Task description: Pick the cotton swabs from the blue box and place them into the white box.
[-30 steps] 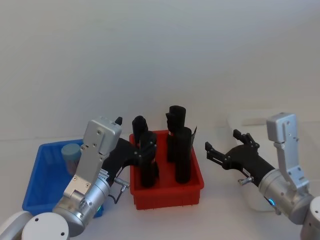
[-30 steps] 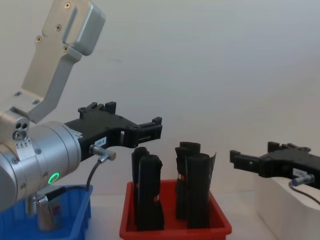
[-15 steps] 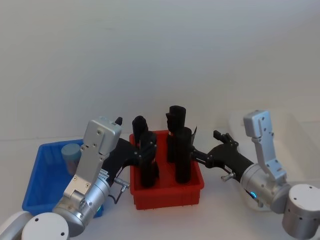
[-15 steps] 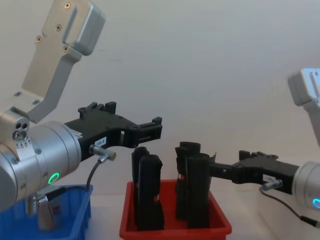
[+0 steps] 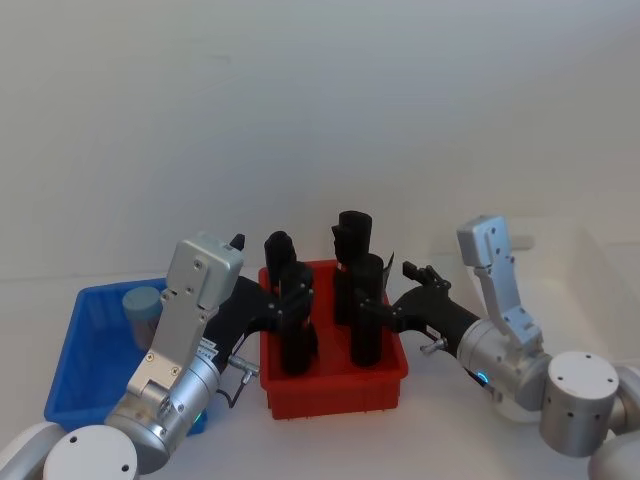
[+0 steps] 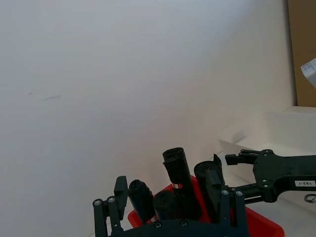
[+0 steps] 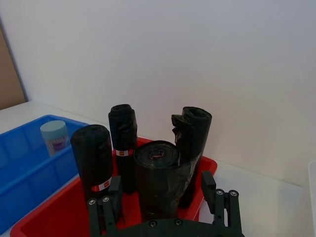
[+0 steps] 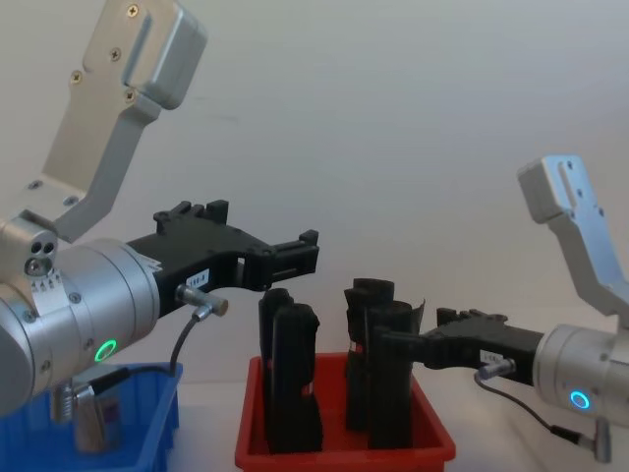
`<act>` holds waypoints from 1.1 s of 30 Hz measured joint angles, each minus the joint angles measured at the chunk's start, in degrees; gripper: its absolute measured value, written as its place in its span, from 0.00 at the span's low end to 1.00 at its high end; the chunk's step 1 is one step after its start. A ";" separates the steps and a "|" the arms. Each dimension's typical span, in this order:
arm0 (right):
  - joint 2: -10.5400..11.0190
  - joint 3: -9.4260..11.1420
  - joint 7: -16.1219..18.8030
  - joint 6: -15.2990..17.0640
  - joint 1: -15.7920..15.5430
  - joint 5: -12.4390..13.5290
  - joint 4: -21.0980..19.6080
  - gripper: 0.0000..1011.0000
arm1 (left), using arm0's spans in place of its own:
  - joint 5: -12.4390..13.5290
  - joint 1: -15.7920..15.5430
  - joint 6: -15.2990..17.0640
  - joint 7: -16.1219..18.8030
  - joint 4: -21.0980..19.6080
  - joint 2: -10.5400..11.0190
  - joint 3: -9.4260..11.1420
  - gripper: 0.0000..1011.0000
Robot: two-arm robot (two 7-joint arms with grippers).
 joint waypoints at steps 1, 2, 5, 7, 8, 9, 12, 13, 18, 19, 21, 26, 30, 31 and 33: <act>-0.30 -0.08 0.23 -0.36 0.74 -0.14 1.27 0.99 | 0.00 0.00 0.00 0.00 0.00 0.00 0.00 0.99; -0.44 -0.13 0.31 -0.48 1.11 -0.20 1.92 0.99 | 0.00 0.00 0.00 0.00 0.00 0.00 0.00 0.99; -0.98 -0.25 0.65 -1.11 2.49 -0.48 4.14 0.99 | 0.00 0.00 0.00 0.01 0.00 0.00 0.00 0.99; -1.24 -0.31 0.81 -1.44 3.13 -0.60 5.37 0.99 | 0.00 0.00 0.00 0.01 0.00 0.00 0.00 0.99; -1.48 -0.37 0.97 -1.78 3.79 -0.73 6.47 0.99 | 0.00 0.00 0.00 0.00 0.00 0.00 0.00 0.99; -1.61 -0.40 1.06 -1.94 4.10 -0.78 7.01 0.99 | 0.00 0.00 0.00 0.01 0.00 0.00 0.00 0.99; -2.03 -0.48 1.45 -2.63 5.22 -0.97 8.96 0.95 | 0.00 0.00 0.00 0.00 0.00 0.00 0.00 0.99; -2.17 -0.51 1.55 -2.78 5.59 -1.00 9.61 0.92 | 0.00 0.00 0.00 0.00 0.00 0.00 0.00 0.99; -2.80 -0.60 2.14 -3.85 7.32 -1.10 12.60 0.82 | 0.00 0.00 0.00 0.00 0.00 0.00 0.00 0.99; -2.95 -0.62 2.30 -4.17 7.69 -1.10 13.42 0.76 | 0.00 0.00 0.00 0.00 0.00 0.00 0.00 0.99; -3.25 -0.63 2.55 -4.69 8.48 -1.10 14.88 0.71 | 0.00 0.00 0.00 0.00 0.00 0.00 0.00 0.99; -3.64 -0.65 2.91 -5.50 9.49 -1.02 16.78 0.56 | 0.00 0.00 0.00 0.01 0.00 0.00 0.00 0.99; -3.82 -0.66 3.09 -6.00 10.01 -0.92 17.67 0.53 | 0.00 0.00 0.00 0.00 0.00 0.00 0.00 0.99; -3.82 -0.65 3.09 -6.04 10.02 -0.90 17.68 0.53 | 0.00 0.00 0.00 0.00 0.00 0.00 0.00 0.99; -3.82 -0.64 3.10 -6.08 10.01 -0.84 17.63 0.52 | 0.00 0.00 0.00 0.00 0.00 0.00 0.00 0.99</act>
